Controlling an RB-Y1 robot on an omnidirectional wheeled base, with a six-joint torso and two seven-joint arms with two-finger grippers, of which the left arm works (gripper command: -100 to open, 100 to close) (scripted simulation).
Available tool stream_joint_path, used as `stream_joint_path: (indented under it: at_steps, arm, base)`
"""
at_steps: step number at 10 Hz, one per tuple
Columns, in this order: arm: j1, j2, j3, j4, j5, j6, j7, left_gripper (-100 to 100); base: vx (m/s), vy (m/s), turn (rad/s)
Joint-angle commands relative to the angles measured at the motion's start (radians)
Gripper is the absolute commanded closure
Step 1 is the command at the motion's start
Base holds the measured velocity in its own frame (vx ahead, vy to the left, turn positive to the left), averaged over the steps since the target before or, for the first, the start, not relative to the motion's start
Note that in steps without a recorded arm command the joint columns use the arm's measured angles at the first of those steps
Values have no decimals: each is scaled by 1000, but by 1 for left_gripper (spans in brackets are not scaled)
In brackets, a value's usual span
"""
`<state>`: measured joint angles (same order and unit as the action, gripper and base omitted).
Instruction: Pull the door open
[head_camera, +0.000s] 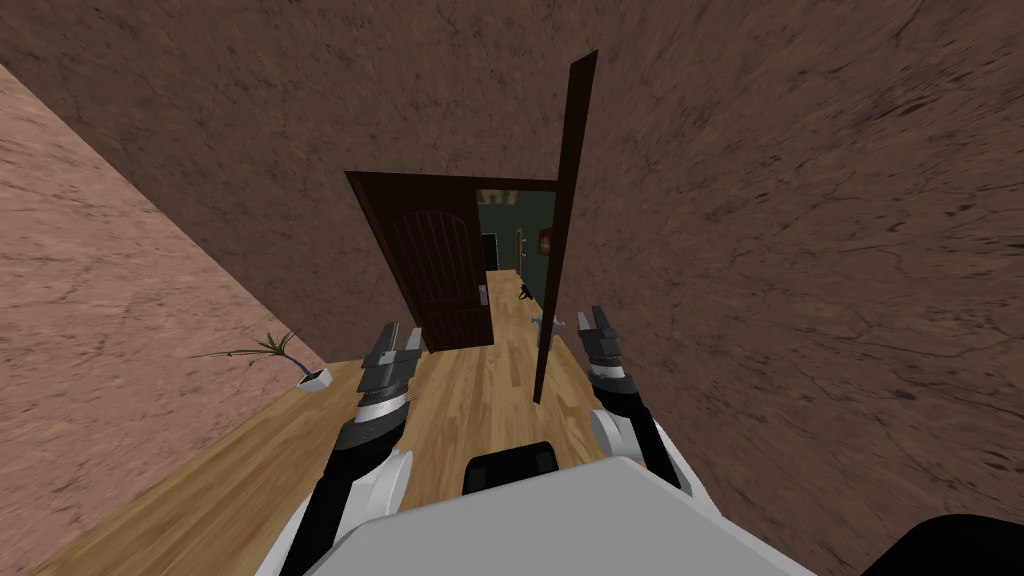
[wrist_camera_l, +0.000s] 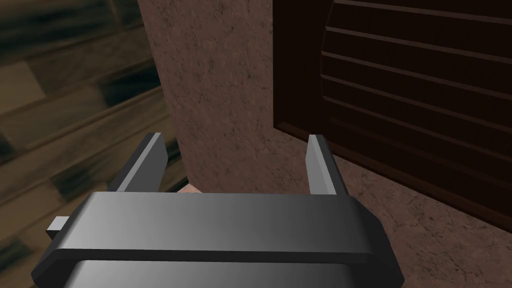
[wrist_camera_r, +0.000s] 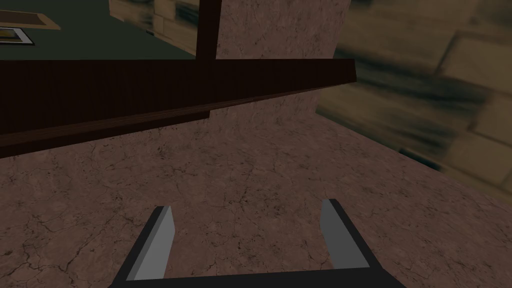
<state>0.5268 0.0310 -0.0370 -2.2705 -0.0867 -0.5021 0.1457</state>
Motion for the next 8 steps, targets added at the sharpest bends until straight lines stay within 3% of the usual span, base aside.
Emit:
stream_joint_path:
  at_steps: [1,4,8]
  arm:
    - [-23,7,10,40,10,-2,-8,-100]
    - [-57,16,25,99,25,-4,-21,-100]
    - [-124,34,54,216,54,-10,-47,-100]
  base:
    - [32,7,-85]
    - [59,9,-59]
    - [70,14,-85]
